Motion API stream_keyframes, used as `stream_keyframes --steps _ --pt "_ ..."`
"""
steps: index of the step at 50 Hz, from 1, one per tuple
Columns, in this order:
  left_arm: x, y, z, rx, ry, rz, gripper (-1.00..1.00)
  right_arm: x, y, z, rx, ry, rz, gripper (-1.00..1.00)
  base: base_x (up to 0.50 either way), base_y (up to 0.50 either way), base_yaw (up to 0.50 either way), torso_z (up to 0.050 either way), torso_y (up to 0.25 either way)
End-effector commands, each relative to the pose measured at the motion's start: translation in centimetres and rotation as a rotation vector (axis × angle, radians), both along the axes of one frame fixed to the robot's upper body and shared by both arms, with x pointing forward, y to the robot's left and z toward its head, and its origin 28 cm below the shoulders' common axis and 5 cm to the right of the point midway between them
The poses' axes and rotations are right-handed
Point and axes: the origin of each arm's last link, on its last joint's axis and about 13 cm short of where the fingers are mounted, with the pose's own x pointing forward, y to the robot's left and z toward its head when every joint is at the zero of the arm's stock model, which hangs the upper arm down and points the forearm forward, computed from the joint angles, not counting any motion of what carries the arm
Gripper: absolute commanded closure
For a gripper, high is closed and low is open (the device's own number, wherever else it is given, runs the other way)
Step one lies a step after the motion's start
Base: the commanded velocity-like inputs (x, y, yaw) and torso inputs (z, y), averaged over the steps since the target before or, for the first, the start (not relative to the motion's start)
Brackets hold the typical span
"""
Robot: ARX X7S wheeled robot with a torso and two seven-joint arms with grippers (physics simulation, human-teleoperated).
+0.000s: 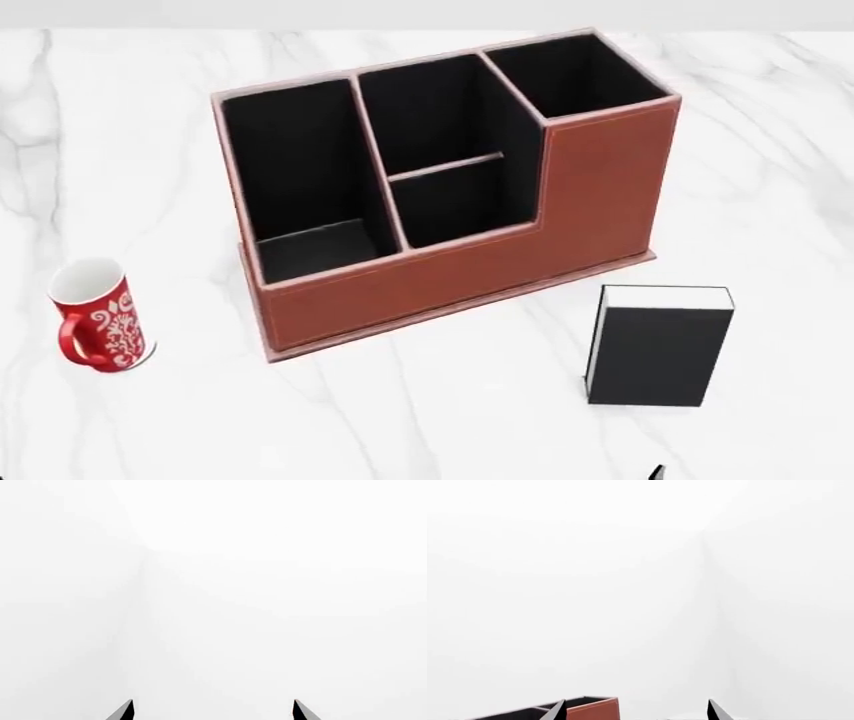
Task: Pick up the book and place it in the back compartment of the caddy.
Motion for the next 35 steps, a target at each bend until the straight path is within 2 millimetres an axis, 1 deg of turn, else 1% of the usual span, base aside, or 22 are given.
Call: stream_keyframes --steps 1,5,16,28,35 --pt "0.2 0.09 -0.13 -0.013 0.031 -0.014 -1.0 0.14 -0.04 -0.04 0.004 0.012 0.006 -1.0 0.0 -0.27 0.0 0.0 0.0" --pt "0.21 0.09 -0.13 -0.014 0.032 -0.013 -1.0 0.06 -0.06 -0.01 0.005 0.006 0.005 -1.0 0.0 -0.41 0.0 0.0 0.0" --pt "0.19 0.08 -0.14 -0.014 0.031 -0.012 -1.0 0.07 -0.06 -0.05 0.006 0.005 0.007 -1.0 0.0 -0.24 0.0 0.0 0.0" --pt "0.18 0.07 -0.16 -0.014 0.032 -0.013 -1.0 0.04 -0.07 0.01 0.01 0.007 0.007 -1.0 0.0 -0.05 0.0 0.0 0.0" --pt "0.19 0.1 -0.17 -0.014 0.031 -0.012 -1.0 0.1 -0.04 -0.03 0.009 0.01 0.011 -1.0 0.0 -0.22 0.0 0.0 0.0"
